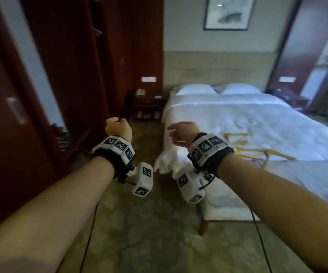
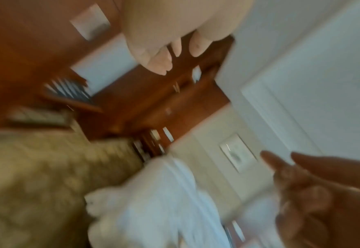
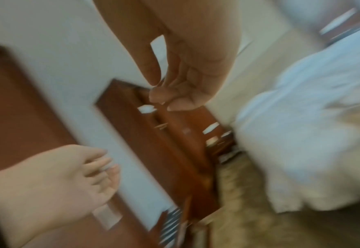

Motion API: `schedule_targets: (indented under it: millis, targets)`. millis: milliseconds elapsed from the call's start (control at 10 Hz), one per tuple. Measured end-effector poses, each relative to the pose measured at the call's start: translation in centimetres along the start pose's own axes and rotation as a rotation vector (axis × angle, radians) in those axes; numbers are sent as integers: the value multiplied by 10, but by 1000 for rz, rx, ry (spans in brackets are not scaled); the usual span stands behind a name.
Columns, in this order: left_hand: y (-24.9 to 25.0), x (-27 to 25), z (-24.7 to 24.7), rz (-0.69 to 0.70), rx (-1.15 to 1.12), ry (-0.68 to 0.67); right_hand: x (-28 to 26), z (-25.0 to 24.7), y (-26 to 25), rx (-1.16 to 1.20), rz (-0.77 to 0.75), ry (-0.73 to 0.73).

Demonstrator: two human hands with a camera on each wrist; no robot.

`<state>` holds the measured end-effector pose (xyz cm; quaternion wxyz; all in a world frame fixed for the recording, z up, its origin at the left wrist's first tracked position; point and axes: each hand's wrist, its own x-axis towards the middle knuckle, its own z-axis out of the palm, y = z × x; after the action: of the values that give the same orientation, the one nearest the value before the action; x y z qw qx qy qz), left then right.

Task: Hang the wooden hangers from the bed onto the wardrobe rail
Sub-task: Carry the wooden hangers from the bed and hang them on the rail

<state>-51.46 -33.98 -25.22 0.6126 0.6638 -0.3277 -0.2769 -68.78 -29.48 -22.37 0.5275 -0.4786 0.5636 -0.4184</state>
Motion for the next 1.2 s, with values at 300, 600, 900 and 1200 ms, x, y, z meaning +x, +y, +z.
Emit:
schedule_targets:
  millis: [300,600,900,1200]
  targets:
    - [-11,-22,256,-12,11,-451,87,-217,58,234,186,481]
    - [-26,-26,436,-76,272,-757,152,-390,108,243,323,879]
    - [-68,-71,632,-166,125,-793,255,-554,193,179,462,938]
    - [-136,-87,788,-303,268,-679,387,-683,265,125,556,748]
